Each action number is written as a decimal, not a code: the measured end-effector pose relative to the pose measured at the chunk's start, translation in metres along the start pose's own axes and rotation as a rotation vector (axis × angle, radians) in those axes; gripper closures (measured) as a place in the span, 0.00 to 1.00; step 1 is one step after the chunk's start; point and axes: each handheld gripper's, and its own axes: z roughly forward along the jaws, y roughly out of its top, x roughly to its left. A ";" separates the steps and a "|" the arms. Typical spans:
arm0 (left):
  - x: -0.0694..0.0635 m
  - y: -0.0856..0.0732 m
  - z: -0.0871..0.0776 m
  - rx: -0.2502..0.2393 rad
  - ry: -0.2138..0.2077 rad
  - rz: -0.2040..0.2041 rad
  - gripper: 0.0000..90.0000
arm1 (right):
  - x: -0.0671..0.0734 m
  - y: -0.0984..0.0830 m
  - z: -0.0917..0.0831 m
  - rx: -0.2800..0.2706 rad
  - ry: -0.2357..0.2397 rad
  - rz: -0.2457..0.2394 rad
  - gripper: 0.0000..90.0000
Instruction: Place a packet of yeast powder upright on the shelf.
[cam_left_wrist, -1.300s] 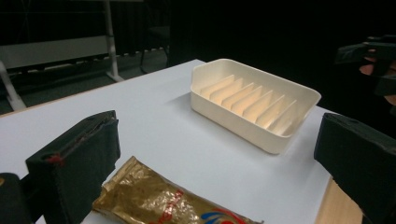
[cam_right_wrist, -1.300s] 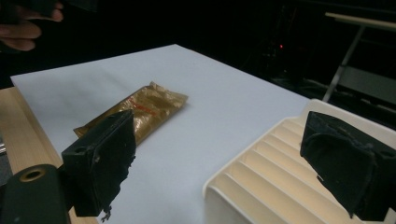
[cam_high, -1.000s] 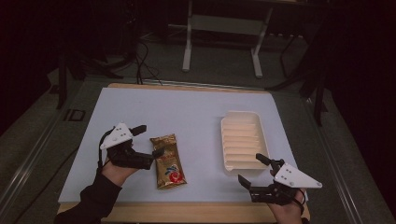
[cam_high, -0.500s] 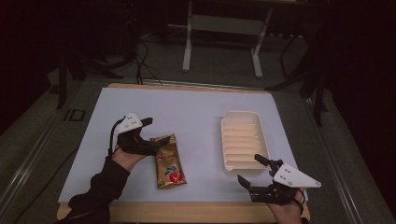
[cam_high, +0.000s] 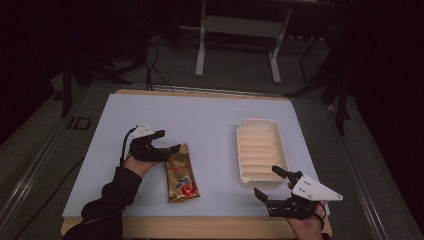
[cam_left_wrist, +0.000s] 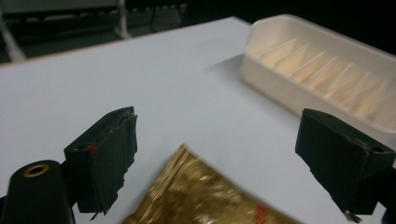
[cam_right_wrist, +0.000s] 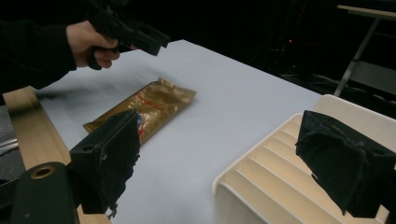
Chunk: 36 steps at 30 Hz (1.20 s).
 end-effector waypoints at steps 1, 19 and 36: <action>0.003 -0.002 0.001 0.012 0.001 -0.013 0.18 | 0.000 0.000 0.000 0.001 0.000 -0.001 0.15; 0.025 -0.030 0.019 0.194 0.048 -0.107 0.30 | 0.001 -0.002 0.004 0.020 0.017 -0.002 0.15; 0.031 -0.043 0.027 0.275 0.009 -0.181 0.62 | 0.000 -0.004 0.007 0.031 0.033 0.003 0.15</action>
